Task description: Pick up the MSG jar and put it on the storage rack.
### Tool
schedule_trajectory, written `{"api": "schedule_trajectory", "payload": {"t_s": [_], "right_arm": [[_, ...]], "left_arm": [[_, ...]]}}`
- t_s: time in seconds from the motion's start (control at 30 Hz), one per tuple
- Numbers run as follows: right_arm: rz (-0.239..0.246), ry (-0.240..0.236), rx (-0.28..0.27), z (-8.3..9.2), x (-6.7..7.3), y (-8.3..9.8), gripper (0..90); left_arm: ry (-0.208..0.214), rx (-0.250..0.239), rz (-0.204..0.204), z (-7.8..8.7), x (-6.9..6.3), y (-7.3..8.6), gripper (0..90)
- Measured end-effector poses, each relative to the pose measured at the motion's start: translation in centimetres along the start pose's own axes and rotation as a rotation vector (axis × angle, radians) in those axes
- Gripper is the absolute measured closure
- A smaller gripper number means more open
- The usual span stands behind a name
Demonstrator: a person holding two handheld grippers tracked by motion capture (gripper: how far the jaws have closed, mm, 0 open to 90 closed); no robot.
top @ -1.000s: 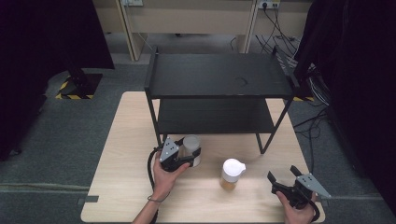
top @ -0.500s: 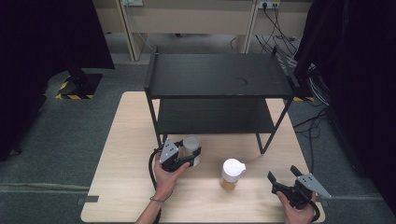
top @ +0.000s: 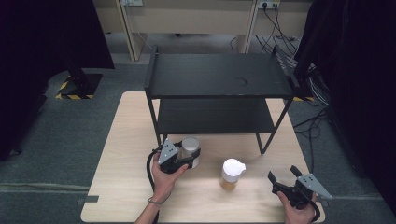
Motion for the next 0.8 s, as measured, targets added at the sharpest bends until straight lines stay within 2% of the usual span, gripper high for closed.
{"api": "schedule_trajectory", "payload": {"t_s": [0.27,0.43,0.5,0.57,0.8], "right_arm": [[0.002,0.002,0.000,0.0,0.0,0.0,1.0],[-0.008,-0.001,-0.003,0.1,0.0,0.1,1.0],[-0.004,0.001,-0.002,0.0,0.0,0.0,1.0],[0.000,0.001,-0.001,0.0,0.0,0.0,1.1],[-0.004,0.002,-0.002,0.0,0.0,0.0,1.2]], "left_arm": [[0.024,-0.048,0.009,2.1,-0.5,-2.1,33.4],[0.006,-0.069,-0.005,3.2,-0.9,-3.3,33.4],[0.014,-0.070,-0.008,3.7,-0.8,-3.8,33.5],[0.017,-0.078,0.001,4.1,-0.7,-4.0,33.5],[0.017,-0.098,-0.016,5.1,-1.1,-4.9,33.5]]}}
Point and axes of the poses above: each handheld gripper's, and its own axes: z roughly backward along the jaws, y roughly out of its underside, x roughly to its left, the point moved 3 cm from there along -z, roughly forward along the jaws, and after that the axes turned 3 degrees about x, right-handed, at the moved point
